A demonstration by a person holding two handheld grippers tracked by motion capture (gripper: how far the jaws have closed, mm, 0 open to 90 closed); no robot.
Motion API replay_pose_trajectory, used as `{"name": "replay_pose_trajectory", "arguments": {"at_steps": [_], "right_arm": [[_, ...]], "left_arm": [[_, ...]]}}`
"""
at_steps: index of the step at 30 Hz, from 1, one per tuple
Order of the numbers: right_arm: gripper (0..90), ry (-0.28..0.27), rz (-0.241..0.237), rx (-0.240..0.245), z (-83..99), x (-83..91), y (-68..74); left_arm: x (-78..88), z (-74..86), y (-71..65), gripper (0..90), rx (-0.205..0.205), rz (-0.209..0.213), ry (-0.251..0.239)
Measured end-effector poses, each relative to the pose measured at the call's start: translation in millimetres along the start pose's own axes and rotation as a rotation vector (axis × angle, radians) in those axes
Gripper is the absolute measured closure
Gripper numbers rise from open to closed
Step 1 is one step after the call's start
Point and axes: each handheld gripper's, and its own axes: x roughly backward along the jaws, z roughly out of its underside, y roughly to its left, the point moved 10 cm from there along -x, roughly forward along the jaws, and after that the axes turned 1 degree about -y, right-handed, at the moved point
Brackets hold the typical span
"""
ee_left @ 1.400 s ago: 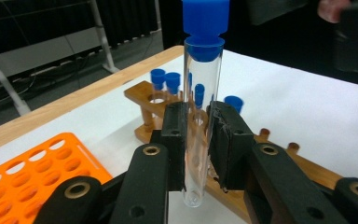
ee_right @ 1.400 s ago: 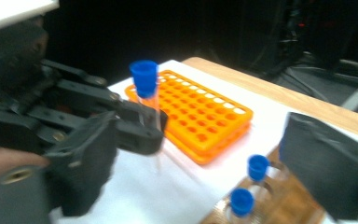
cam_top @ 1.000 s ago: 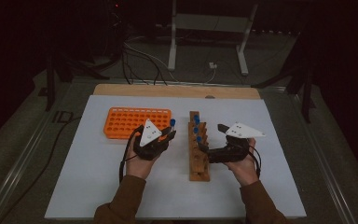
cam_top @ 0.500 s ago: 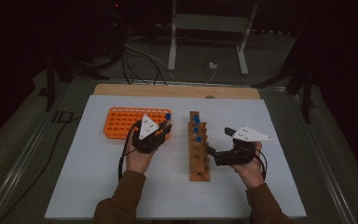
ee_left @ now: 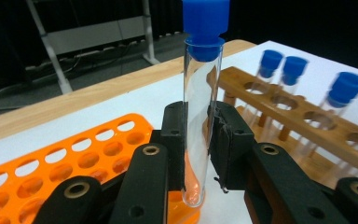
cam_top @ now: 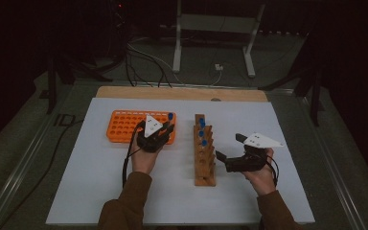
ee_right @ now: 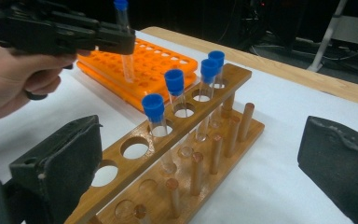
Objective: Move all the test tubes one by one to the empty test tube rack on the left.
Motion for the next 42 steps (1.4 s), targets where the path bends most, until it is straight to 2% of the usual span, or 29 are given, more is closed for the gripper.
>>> {"name": "replay_pose_trajectory", "arguments": {"at_steps": [4,9,12,18,25,27,38,42], "right_arm": [[0.2,-0.004,-0.004,-0.001,-0.2,0.7,0.2],[0.2,-0.009,-0.004,-0.007,-0.7,1.7,-0.7],[0.2,-0.01,-0.005,-0.009,-0.4,2.5,-1.3],[0.2,-0.009,-0.007,-0.008,-0.1,1.9,-0.3],[0.2,-0.006,-0.012,-0.008,0.5,0.4,1.9],[0.2,-0.005,-0.014,-0.007,0.7,0.0,2.7],[0.2,0.006,-0.025,0.0,2.5,-3.3,6.7],[0.2,0.01,-0.031,0.002,2.4,-4.6,9.1]], "left_arm": [[-10.2,5.8,5.8,76.3,0.028,-0.015,0.013],[-18.3,14.9,9.3,76.3,0.036,-0.029,0.048],[-20.8,22.9,7.4,76.4,-0.003,-0.029,0.095],[-21.5,30.8,6.2,77.3,-0.022,-0.029,0.155],[-23.0,37.4,8.6,77.7,-0.003,-0.029,0.198],[-24.6,40.6,8.1,77.8,-0.011,-0.031,0.216],[-25.6,40.8,7.7,77.5,-0.001,-0.04,0.223],[-24.4,40.7,8.2,76.2,0.011,-0.025,0.228]]}}
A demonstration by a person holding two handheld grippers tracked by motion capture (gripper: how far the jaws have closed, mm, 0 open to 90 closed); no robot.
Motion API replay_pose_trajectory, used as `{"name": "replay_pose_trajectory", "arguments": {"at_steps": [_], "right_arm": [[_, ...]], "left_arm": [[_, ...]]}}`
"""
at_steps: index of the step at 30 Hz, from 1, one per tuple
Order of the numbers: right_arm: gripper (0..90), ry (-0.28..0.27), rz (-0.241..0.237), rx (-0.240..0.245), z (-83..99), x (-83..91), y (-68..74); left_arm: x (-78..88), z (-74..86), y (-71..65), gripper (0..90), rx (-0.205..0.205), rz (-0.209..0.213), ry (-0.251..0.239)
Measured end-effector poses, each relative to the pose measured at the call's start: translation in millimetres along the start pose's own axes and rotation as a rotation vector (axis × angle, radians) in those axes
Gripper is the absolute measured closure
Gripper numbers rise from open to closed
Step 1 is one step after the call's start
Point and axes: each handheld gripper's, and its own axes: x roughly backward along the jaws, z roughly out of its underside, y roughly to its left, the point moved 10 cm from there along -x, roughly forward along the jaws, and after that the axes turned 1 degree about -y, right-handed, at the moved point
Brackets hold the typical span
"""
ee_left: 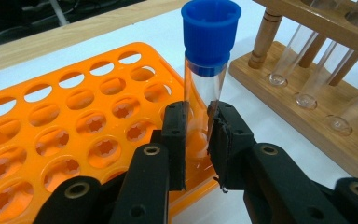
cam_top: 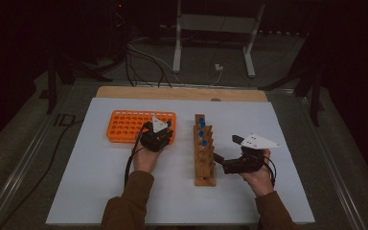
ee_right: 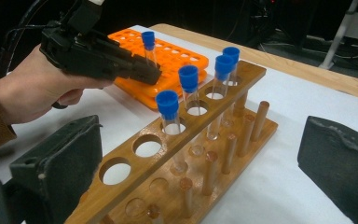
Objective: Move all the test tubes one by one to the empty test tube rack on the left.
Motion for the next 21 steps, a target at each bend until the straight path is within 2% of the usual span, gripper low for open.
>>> {"name": "replay_pose_trajectory", "arguments": {"at_steps": [4,10,13,18,19,21], "right_arm": [[0.2,0.0,-0.003,0.001,-0.7,-1.1,1.0],[0.3,0.003,-0.004,0.006,-2.0,-2.8,2.3],[0.3,0.004,-0.004,0.008,-3.5,-3.0,2.0],[0.4,0.005,-0.001,0.011,-5.8,-3.6,0.4],[1.1,0.005,0.001,0.013,-6.1,-4.0,0.0],[2.0,0.009,0.001,0.013,-6.9,-4.9,-0.4]], "left_arm": [[2.7,1.0,0.0,65.6,0.013,0.019,0.003],[12.7,-6.7,-0.8,43.8,0.059,0.031,-0.043],[21.0,-10.3,-3.0,33.2,0.088,0.052,-0.064],[36.5,-11.8,-6.7,16.1,0.106,0.073,-0.093],[40.5,-11.8,-7.5,15.3,0.11,0.075,-0.1],[48.5,-11.1,-8.4,6.3,0.111,0.069,-0.109]]}}
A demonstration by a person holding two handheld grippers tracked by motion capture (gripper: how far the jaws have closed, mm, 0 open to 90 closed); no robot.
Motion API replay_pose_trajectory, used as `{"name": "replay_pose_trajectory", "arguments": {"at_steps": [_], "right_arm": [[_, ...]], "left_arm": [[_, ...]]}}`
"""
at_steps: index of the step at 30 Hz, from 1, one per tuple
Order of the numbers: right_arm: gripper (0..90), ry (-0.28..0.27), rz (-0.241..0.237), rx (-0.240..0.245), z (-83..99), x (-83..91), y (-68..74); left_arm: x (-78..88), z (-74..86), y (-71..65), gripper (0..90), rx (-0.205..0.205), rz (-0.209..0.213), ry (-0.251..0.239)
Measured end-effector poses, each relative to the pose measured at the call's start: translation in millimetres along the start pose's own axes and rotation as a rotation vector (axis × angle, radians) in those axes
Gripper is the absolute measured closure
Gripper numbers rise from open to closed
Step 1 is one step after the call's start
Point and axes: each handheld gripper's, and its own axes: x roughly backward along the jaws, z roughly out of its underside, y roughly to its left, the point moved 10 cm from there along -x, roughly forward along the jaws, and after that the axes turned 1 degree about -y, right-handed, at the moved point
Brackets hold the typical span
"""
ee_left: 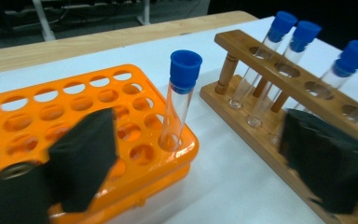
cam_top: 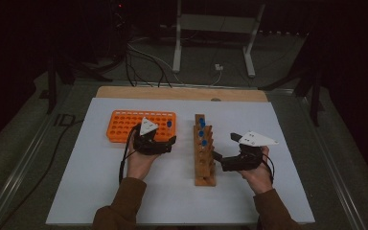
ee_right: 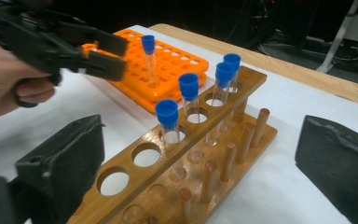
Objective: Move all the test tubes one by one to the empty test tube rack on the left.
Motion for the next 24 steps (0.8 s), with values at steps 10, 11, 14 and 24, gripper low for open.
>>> {"name": "replay_pose_trajectory", "arguments": {"at_steps": [10,11,14,24], "right_arm": [[7.7,0.016,0.001,0.015,-5.1,-9.6,2.7],[8.6,0.016,-0.005,0.009,-5.3,-10.7,2.8],[13.3,0.017,-0.017,-0.002,-4.5,-14.6,3.1],[49.6,0.073,-0.029,0.049,5.8,-35.4,10.7]], "left_arm": [[33.7,1.8,-8.0,0.3,-0.005,0.016,-0.061],[36.7,2.7,-9.1,0.3,-0.009,0.023,-0.06],[42.0,2.4,-10.7,0.4,-0.022,0.027,-0.063],[58.7,-0.6,-12.9,0.4,-0.02,0.023,-0.1]]}}
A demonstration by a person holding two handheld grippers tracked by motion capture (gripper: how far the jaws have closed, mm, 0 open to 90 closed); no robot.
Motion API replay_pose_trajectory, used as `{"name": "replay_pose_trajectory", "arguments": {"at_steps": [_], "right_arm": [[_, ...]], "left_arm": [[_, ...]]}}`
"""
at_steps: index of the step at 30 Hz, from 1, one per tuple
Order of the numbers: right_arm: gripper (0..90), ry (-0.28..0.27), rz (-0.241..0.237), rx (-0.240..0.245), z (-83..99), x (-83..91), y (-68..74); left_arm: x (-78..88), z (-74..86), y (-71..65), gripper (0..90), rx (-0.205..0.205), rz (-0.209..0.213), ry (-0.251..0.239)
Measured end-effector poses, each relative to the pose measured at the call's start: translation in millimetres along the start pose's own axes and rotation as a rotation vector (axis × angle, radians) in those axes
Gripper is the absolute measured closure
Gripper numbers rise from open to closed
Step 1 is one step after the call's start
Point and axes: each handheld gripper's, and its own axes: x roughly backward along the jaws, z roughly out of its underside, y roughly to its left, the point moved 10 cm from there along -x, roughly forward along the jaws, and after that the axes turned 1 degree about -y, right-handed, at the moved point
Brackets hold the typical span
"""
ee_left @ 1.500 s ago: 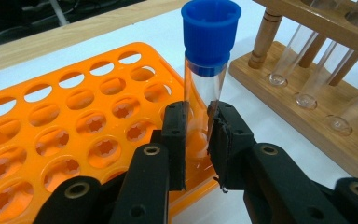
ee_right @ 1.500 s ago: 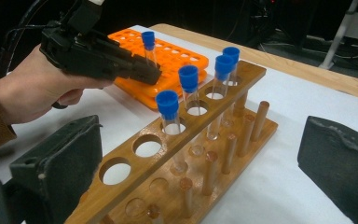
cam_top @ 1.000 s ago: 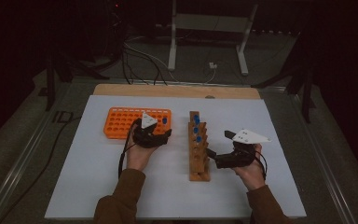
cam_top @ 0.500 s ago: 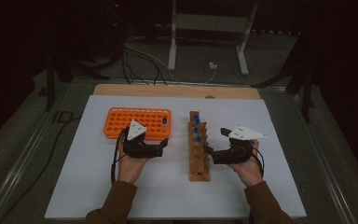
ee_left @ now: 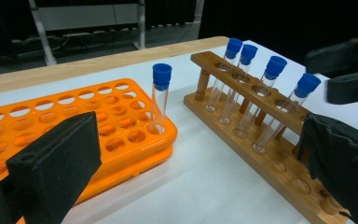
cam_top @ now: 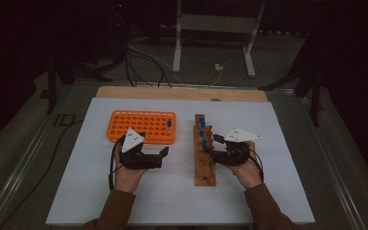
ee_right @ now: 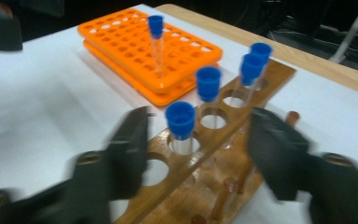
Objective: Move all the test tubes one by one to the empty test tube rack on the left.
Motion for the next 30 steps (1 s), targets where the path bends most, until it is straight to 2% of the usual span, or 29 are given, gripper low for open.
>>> {"name": "replay_pose_trajectory", "arguments": {"at_steps": [3,8,19,24,30], "right_arm": [[60.7,0.014,-0.008,0.017,2.5,-6.6,2.7],[75.1,0.021,-0.011,0.008,4.0,-14.9,1.0],[75.7,0.012,-0.015,-0.022,3.0,-22.3,0.4],[76.1,0.037,-0.001,-0.002,6.6,-25.5,1.1],[77.4,0.036,0.008,-0.001,6.1,-24.7,1.5]], "left_arm": [[1.7,-0.2,0.8,0.4,0.01,-0.003,-0.005],[1.1,0.2,0.0,0.4,0.014,0.001,-0.003],[0.0,0.1,-3.4,0.5,0.012,0.007,-0.005],[-0.7,-0.2,-5.1,0.5,0.006,0.008,-0.004],[-1.5,-0.8,-8.0,0.5,0.007,0.013,-0.006]]}}
